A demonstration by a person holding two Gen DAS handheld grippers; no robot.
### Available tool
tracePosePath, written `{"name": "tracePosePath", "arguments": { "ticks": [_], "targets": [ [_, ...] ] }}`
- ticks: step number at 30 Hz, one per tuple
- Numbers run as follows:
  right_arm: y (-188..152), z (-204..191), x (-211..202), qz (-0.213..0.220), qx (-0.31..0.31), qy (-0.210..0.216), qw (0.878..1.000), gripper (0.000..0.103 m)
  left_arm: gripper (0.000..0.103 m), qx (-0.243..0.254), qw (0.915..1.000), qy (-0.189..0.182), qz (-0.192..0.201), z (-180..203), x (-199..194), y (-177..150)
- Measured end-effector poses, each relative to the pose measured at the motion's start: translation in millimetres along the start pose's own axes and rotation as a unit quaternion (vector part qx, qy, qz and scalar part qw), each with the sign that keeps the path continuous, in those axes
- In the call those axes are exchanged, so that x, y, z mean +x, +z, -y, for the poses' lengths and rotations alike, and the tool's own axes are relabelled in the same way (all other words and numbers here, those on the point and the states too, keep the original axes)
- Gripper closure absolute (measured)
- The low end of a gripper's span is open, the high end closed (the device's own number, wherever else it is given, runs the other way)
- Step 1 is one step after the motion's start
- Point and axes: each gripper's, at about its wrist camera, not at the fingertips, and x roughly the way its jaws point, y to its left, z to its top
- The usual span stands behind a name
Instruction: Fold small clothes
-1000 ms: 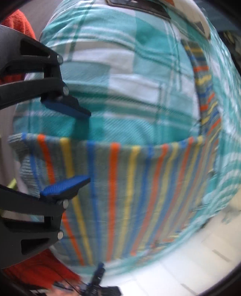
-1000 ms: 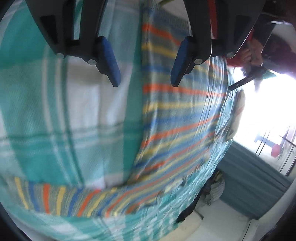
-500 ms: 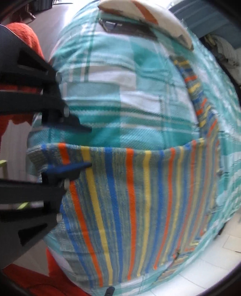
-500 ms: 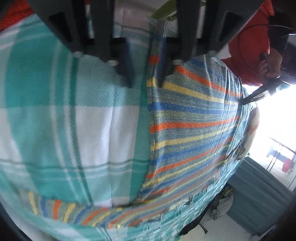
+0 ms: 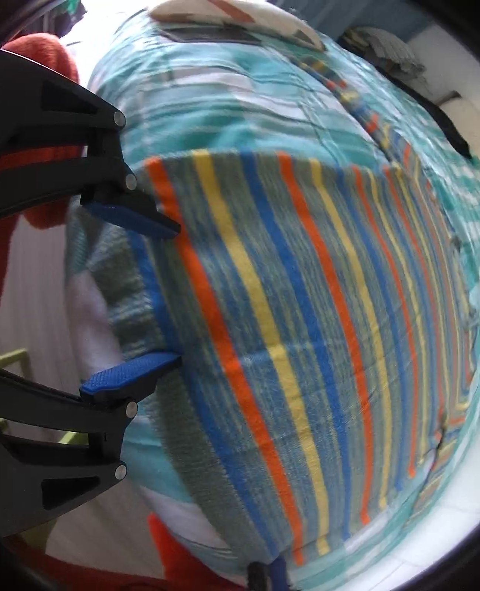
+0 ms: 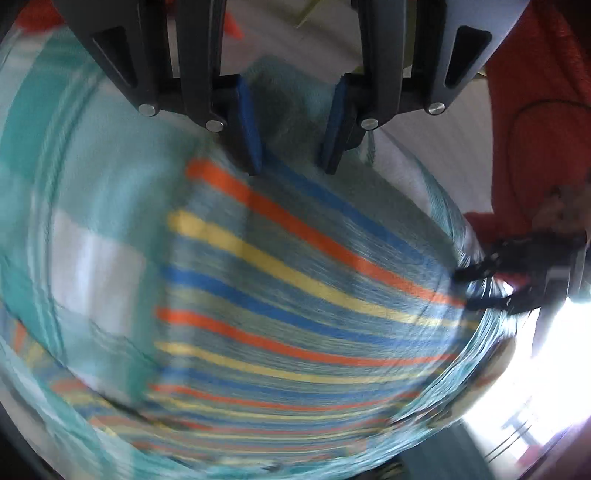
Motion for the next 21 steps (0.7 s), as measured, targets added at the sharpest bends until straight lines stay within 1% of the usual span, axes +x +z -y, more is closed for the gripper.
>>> {"name": "tracePosePath", "arguments": {
  "ticks": [1,2,3,4,5,6,7,8,9,11,12,13,14,16,17,18,19,20,21],
  "targets": [
    [-6,7,-8,0.002,0.018,-0.002,1.0,0.071,0.038,-0.012,0.9997,-0.007,0.021,-4,-10,0],
    [-9,11,-16,0.014,0.024,-0.002,1.0,0.069,0.035,-0.023,0.9986,-0.015,0.045,-8,-21,0],
    [-12,14,-28,0.044,0.032,-0.001,0.999,0.066,0.031,-0.036,0.9965,-0.022,0.072,-11,-33,2],
    [-14,15,-39,0.073,0.038,-0.005,0.997,0.064,0.023,-0.045,0.9949,-0.021,0.088,-14,-39,3],
    [-14,20,-51,0.113,0.051,-0.015,0.992,0.054,0.016,-0.061,0.9919,-0.014,0.11,-16,-47,6],
    [-13,26,-63,0.154,0.069,-0.028,0.985,0.041,0.014,-0.07,0.99,-0.01,0.122,-17,-49,9],
    [-11,34,-72,0.188,0.095,-0.04,0.977,0.036,0.013,-0.078,0.9883,-0.008,0.131,-16,-50,14],
    [-9,42,-77,0.209,0.118,-0.046,0.97,0.033,0.013,-0.085,0.9871,-0.008,0.135,-19,-51,18],
    [-5,53,-80,0.222,0.145,-0.052,0.963,0.033,0.013,-0.091,0.9865,-0.008,0.136,-21,-50,22],
    [6,77,-78,0.226,0.196,-0.065,0.952,0.033,0.013,-0.097,0.986,-0.008,0.135,-23,-47,30],
    [9,89,-75,0.23,0.222,-0.073,0.944,0.033,0.013,-0.104,0.9849,-0.006,0.138,-25,-45,35],
    [11,95,-69,0.234,0.239,-0.076,0.939,0.033,0.012,-0.106,0.9845,-0.006,0.139,-23,-40,40],
    [11,106,-64,0.232,0.249,-0.079,0.937,0.033,0.008,-0.107,0.9847,-0.005,0.138,-22,-34,44],
    [6,121,-46,0.207,0.26,-0.101,0.938,0.033,0.006,-0.104,0.9863,0.0,0.128,-17,-10,49],
    [3,124,-37,0.187,0.263,-0.105,0.941,0.033,0.006,-0.102,0.9877,0.005,0.118,-15,1,50],
    [0,125,-28,0.173,0.26,-0.108,0.944,0.032,0.006,-0.095,0.9905,0.012,0.099,-12,14,48],
    [-2,122,-26,0.181,0.244,-0.116,0.946,0.032,0.006,-0.086,0.9932,0.013,0.077,-10,25,47],
    [-2,118,-27,0.184,0.227,-0.126,0.948,0.029,0.005,-0.083,0.9942,0.01,0.067,-8,31,44],
    [-1,114,-26,0.176,0.219,-0.131,0.951,0.024,0.003,-0.088,0.9931,0.013,0.076,-9,29,43]
  ]
}}
